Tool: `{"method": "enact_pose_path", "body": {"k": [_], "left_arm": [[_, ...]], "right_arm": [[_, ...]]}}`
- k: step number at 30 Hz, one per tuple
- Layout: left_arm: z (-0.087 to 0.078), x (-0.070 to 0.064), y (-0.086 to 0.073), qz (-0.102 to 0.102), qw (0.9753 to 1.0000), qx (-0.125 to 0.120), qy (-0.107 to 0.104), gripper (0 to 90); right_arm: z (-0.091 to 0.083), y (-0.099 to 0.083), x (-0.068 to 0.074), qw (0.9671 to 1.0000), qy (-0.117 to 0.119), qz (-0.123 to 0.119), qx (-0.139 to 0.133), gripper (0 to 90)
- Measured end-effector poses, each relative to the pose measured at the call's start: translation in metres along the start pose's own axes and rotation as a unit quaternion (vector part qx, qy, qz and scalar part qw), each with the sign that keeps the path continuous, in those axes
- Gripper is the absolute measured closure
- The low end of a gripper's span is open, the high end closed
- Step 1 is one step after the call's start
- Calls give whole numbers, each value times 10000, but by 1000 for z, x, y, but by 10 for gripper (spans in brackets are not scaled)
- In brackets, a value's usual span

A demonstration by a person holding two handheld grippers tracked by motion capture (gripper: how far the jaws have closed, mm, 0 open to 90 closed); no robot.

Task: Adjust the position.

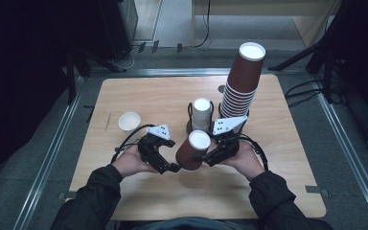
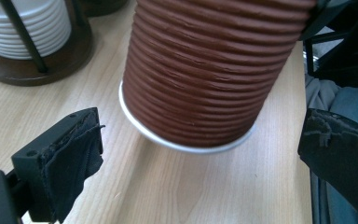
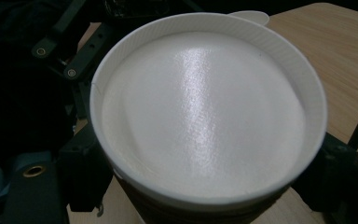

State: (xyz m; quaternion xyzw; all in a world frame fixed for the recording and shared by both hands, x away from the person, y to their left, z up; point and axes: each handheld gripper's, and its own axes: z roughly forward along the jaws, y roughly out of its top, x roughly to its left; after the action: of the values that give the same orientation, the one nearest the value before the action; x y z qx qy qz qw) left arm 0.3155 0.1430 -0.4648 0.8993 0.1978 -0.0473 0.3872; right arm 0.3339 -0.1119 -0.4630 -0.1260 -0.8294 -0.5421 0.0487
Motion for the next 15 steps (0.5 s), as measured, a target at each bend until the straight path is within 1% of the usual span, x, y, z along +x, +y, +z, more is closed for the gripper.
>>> {"method": "enact_pose_path", "body": {"k": [4, 7, 10, 15], "left_arm": [[3, 0, 1, 5, 10000, -31, -75, 0], [4, 0, 2, 10, 9999, -78, -86, 0], [6, 1, 2, -40, 9997, -152, -210, 0], [10, 0, 5, 4, 9995, -151, -269, 0]], "right_arm": [[0, 2, 2, 9998, 71, 12, -180, 188], [0, 2, 3, 9994, 132, 35, -326, 188], [1, 4, 4, 9990, 160, 30, -406, 188], [3, 5, 6, 9983, 215, 58, -530, 188]]}}
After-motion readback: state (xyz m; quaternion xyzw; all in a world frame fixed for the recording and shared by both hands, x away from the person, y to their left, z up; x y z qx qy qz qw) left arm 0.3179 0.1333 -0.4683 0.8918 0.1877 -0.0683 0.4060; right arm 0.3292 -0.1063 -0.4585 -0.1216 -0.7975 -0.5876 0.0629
